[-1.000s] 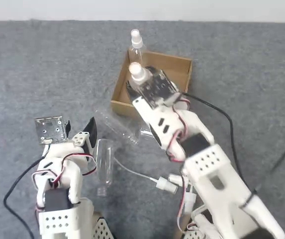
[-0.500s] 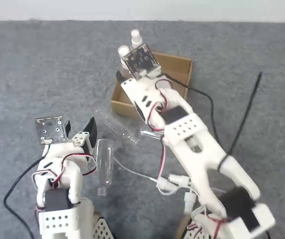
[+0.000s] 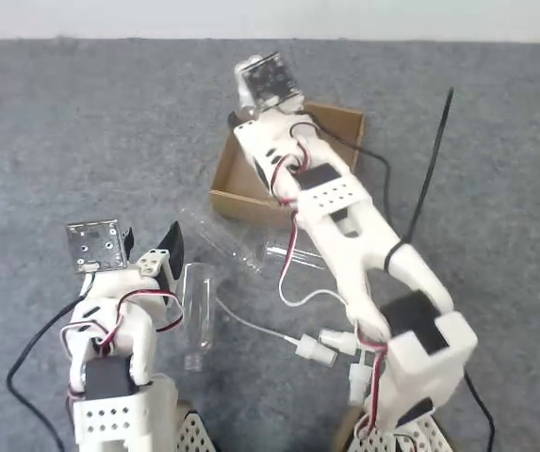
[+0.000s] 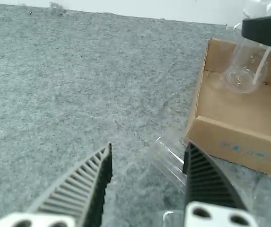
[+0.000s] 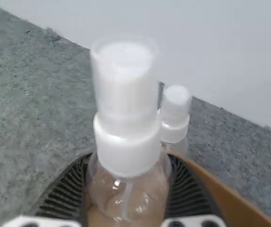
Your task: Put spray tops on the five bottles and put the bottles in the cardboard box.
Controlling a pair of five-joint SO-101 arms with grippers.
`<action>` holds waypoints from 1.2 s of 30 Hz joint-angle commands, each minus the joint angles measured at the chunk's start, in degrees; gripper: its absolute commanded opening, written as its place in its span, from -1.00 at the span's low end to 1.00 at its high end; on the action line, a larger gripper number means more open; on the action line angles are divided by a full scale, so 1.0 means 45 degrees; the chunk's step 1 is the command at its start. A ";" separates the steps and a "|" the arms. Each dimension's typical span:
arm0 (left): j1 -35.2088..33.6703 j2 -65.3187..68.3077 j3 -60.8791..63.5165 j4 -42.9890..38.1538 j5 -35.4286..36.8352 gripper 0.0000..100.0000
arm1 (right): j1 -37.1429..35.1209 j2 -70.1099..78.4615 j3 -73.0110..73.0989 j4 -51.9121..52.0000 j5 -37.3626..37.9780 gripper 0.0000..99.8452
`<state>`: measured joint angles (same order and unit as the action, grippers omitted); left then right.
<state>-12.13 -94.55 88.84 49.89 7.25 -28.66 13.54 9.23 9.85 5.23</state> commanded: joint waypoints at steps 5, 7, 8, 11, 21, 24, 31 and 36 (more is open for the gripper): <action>-0.0117 -0.0117 -0.0088 -0.0469 -0.0039 -0.54 | 0.0361 0.1338 -0.2462 -0.0283 -0.1172 -0.99; -0.0117 -0.0117 -0.0088 -0.0469 -0.0039 -0.54 | 0.0342 0.1709 -0.2676 -0.0303 -0.1172 -0.99; -0.0117 -0.0117 -0.0088 -0.0449 -0.0039 -0.54 | 0.0342 0.1885 -0.2774 -0.0303 -0.1172 -0.99; -0.0117 -0.0117 -0.0088 -0.0449 -0.0039 -0.54 | 0.0342 0.2413 -0.3087 -0.0303 -0.1172 -0.99; -0.0117 -0.0117 -0.0088 -0.0430 -0.0078 -0.54 | 0.0322 0.3468 -0.3302 -0.0928 -0.1172 -0.98; -0.0117 -0.0117 -0.0088 -0.0430 -0.0078 -0.54 | 0.0303 0.3819 -0.3302 -0.1299 -0.1172 -0.98; -0.0117 -0.0117 -0.0068 -0.0430 -0.0098 -0.54 | 0.0010 0.3995 -0.3302 -0.1377 -0.1172 -0.98; -0.0117 -0.0117 -0.0068 -0.0430 -0.0098 -0.54 | -0.0127 0.3995 -0.3282 -0.1280 -0.1172 -0.98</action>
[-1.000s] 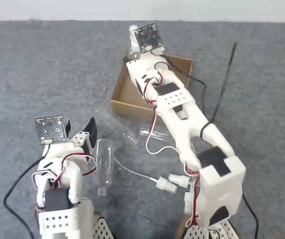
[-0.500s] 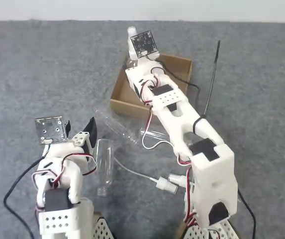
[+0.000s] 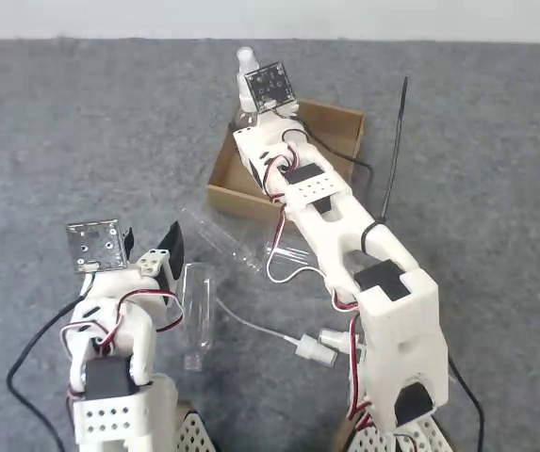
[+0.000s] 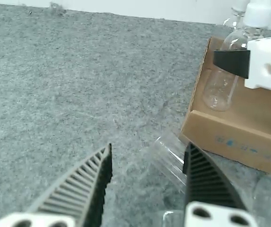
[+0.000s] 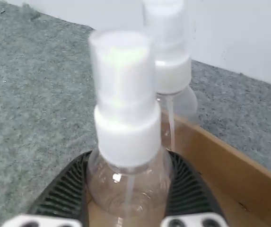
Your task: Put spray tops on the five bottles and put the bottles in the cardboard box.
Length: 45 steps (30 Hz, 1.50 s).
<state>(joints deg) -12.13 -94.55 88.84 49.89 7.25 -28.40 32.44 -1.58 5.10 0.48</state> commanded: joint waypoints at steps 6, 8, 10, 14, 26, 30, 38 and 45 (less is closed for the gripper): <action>-0.0117 -0.0117 -0.0068 -0.0430 -0.0098 -0.54 | -0.0186 -0.0186 -0.0762 -0.0186 -0.0293 -0.98; -0.0117 -0.0117 -0.0068 -0.0430 -0.0098 -0.54 | -0.0186 -0.0186 -0.0664 -0.0186 -0.0664 -0.94; -0.0117 -0.0117 -0.0068 -0.0430 -0.0098 -0.54 | -0.0186 -0.0186 -0.0567 -0.0186 -0.0860 -0.83; -0.0117 -0.0117 -0.0068 -0.0430 -0.0117 -0.54 | -0.0186 -0.0264 -0.0371 -0.0186 -0.0918 -0.67; -0.0117 -0.0117 -0.0068 -0.0430 -0.0117 -0.54 | -0.0381 -0.0869 -0.0371 0.1026 -0.0938 -0.64; -0.0117 -0.0117 -0.0068 -0.0430 -0.0117 -0.54 | -0.0537 -0.1104 -0.0371 0.1436 -0.0938 -0.64; -0.0117 -0.0117 0.0049 -0.0508 -0.0117 -0.54 | -0.0615 -0.1338 -0.0391 0.2315 -0.0957 -0.34; -0.0117 -0.0117 0.0049 -0.0508 -0.0117 -0.54 | -0.0596 -0.1983 -0.0332 0.2979 -0.0957 -0.40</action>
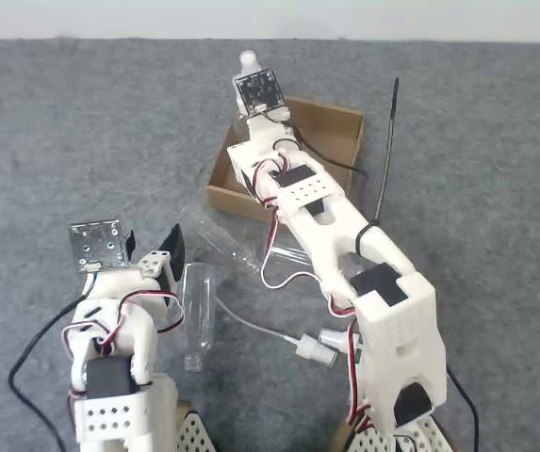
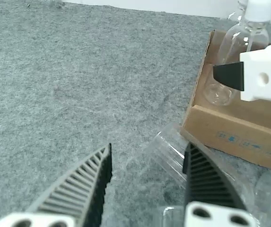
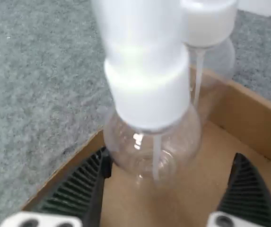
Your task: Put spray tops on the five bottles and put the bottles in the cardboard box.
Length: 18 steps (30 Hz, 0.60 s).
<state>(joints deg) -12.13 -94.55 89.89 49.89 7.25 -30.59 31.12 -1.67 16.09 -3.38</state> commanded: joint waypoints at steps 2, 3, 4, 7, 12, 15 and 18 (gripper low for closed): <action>-0.0117 -0.0117 -0.0186 -0.0508 -0.0117 -0.54 | -0.0127 -0.1983 -0.0313 0.1026 -0.0098 -0.40; -0.0117 -0.0117 -0.0186 -0.0508 -0.0117 -0.54 | -0.0127 -0.2120 -0.0313 0.1241 -0.0098 -0.40; -0.0117 -0.0117 -0.0186 -0.0508 -0.0117 -0.54 | -0.0127 -0.2237 -0.0313 0.1436 -0.0098 -0.40; -0.0117 -0.0117 -0.0186 -0.0508 -0.0117 -0.54 | -0.0127 -0.2549 -0.0313 0.2081 -0.0078 -0.40; -0.0117 -0.0117 -0.0186 -0.0508 -0.0117 -0.54 | -0.0303 -0.3038 -0.0313 0.3272 -0.0078 -0.40; -0.0117 -0.0117 -0.0186 -0.0508 -0.0117 -0.54 | -0.0479 -0.3370 -0.0313 0.3897 -0.0078 -0.40; -0.0117 -0.0117 -0.0186 -0.0508 -0.0117 -0.54 | -0.0518 -0.3663 -0.0313 0.4464 -0.0078 -0.40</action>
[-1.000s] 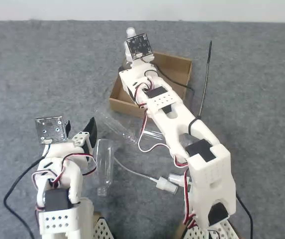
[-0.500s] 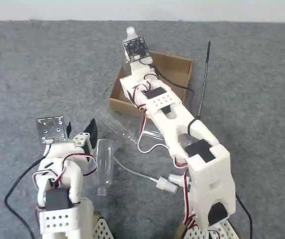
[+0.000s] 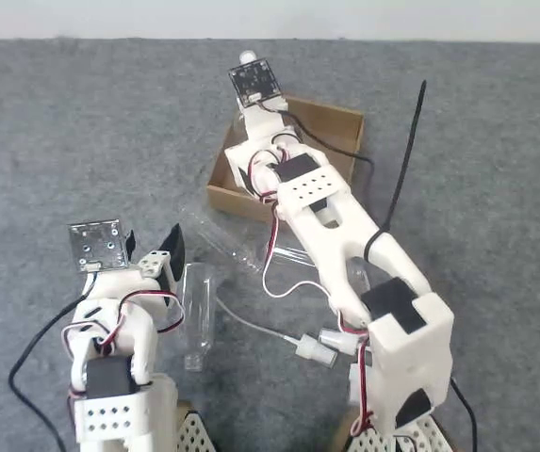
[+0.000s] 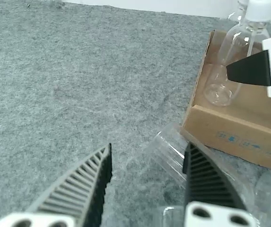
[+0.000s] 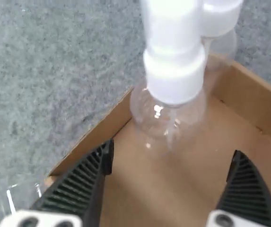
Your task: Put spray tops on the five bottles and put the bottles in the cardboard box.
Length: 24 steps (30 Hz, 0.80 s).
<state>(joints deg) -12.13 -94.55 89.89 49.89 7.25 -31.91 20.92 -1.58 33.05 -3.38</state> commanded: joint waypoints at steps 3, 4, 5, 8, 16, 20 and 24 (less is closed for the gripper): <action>-0.0117 -0.0117 -0.0186 -0.0508 -0.0117 -0.54 | -0.0166 -0.1670 -0.0332 0.1260 -0.0078 -0.40; -0.0117 -0.0117 -0.0186 -0.0508 -0.0137 -0.54 | -0.0127 -0.1729 -0.0332 0.1416 -0.0078 -0.40; -0.0117 -0.0117 -0.0186 -0.0508 -0.0137 -0.54 | -0.0068 -0.1807 -0.0332 0.1534 -0.0059 -0.40; -0.0117 -0.0117 -0.0186 -0.0508 -0.0137 -0.54 | 0.0283 -0.1827 -0.0332 0.1612 -0.0078 -0.41; -0.0117 -0.0117 -0.0186 -0.0508 -0.0137 -0.54 | 0.0830 -0.1612 -0.0391 0.1534 -0.0020 -0.80; -0.0117 -0.0117 -0.0186 -0.0508 -0.0137 -0.54 | 0.0928 -0.1592 -0.0391 0.1534 0.0000 -0.88; -0.0117 -0.0117 -0.0186 -0.0508 -0.0137 -0.54 | 0.1006 -0.1573 -0.0313 0.1260 0.0000 -0.89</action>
<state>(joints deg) -12.13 -94.55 89.89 49.89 7.25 -28.66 18.29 -1.58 39.74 -3.38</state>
